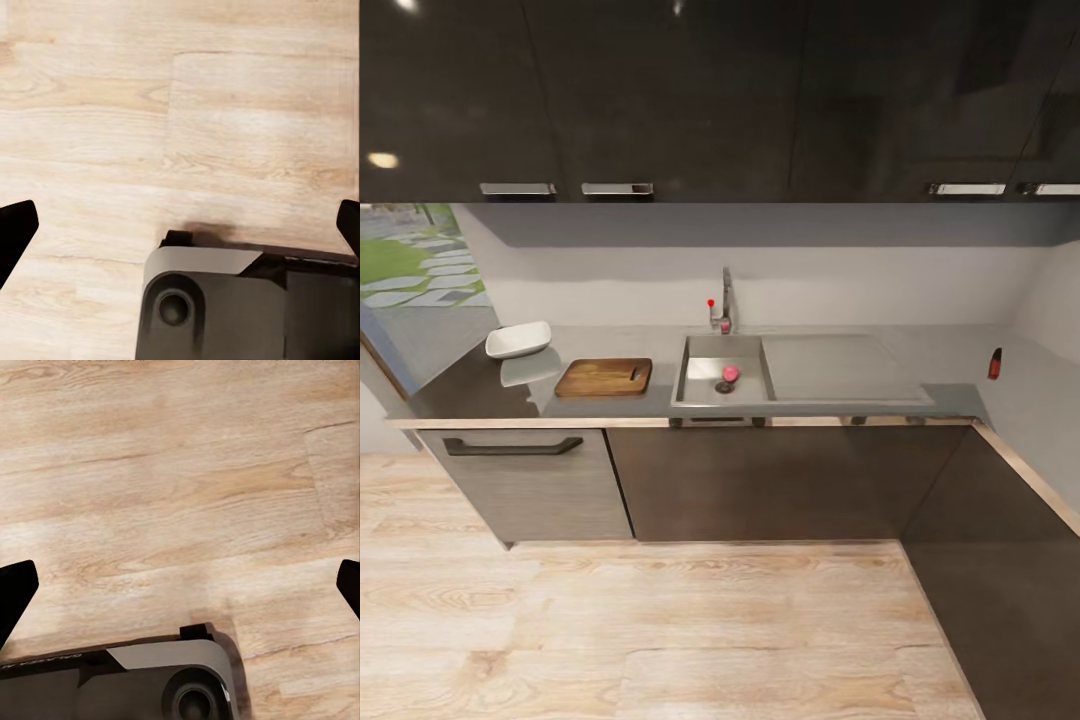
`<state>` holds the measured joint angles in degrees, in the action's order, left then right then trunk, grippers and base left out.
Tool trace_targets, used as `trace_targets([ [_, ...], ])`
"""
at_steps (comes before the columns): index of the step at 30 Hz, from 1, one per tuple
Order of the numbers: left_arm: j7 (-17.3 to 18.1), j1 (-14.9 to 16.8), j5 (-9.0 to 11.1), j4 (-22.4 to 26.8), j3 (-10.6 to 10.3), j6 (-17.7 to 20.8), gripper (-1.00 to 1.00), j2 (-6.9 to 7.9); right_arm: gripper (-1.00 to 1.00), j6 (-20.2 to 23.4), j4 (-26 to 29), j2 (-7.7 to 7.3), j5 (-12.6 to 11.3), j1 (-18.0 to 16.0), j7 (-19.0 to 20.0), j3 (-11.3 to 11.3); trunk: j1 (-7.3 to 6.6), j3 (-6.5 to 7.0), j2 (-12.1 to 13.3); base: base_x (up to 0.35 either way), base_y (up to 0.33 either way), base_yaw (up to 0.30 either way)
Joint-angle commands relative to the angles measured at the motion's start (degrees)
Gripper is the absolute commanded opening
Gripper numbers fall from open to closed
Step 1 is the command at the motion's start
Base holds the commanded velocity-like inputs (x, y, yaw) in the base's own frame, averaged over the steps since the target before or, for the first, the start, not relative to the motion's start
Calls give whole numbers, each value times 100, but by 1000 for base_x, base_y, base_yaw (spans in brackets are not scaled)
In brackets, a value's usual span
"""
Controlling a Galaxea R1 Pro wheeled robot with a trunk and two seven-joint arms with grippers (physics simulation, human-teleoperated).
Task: In the kitchen, take the Vidalia onion out of the sink, dice it on the chopping board with the paring knife, put the diced onion into the bowl on the countertop, then place both the paring knife and the chopping board into the sink.
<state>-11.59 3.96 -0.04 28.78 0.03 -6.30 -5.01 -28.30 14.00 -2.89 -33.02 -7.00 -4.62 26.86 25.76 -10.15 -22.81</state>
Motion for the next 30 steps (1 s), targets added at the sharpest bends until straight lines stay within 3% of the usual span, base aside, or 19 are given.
trace_targets([
  [1, -14, 42, 6, 123, -1, 177, 100, -25, 100, -9, 6, -3, -11, -3, -48, 48, 3, -12, -11, 0, 0, 0],
  [2, 2, 263, 10, 590, -33, 893, 100, -133, 100, -9, 6, -7, -12, -2, -48, 48, 3, -12, -11, 0, 0, 0],
  [5, -3, 533, 12, 768, -157, 1260, 100, -182, 100, -9, 6, -12, -12, -3, -48, 48, 3, -12, -11, 0, 0, 0],
  [10, -16, 1090, 13, 913, -610, 1892, 100, -226, 100, -9, 6, -15, -12, -3, -48, 48, 3, -12, -11, 0, 0, 0],
  [12, -11, 1495, 13, 1098, -779, 2456, 100, -328, 100, -9, 6, -27, -8, -4, -53, 43, 3, -12, -11, 0, 0, 0],
  [17, -10, 1979, 25, 1426, -821, 3033, 100, -373, 100, -9, 2, -21, -4, -3, -56, 44, 3, -12, -11, 0, 0, 0],
  [20, 3, 2553, 41, 1782, -828, 3828, 100, -385, 100, -9, -2, -7, -8, -3, -57, 47, 3, -12, -11, 0, 0, 0],
  [24, 2, 2930, 52, 2061, -850, 4105, 100, -402, 100, -9, -3, -10, -10, -4, -57, 41, 3, -12, -11, 0, 0, 0],
  [27, 0, 3432, 72, 2396, -1222, 4875, 100, -419, 100, -9, -3, -10, -12, -4, -57, 39, 3, -12, -11, 0, 0, 0],
  [30, 5, 3723, 104, 2621, -1364, 5343, 100, -424, 100, -9, -3, -10, -12, -4, -57, 39, 3, -12, -11, 0, 0, 0],
])
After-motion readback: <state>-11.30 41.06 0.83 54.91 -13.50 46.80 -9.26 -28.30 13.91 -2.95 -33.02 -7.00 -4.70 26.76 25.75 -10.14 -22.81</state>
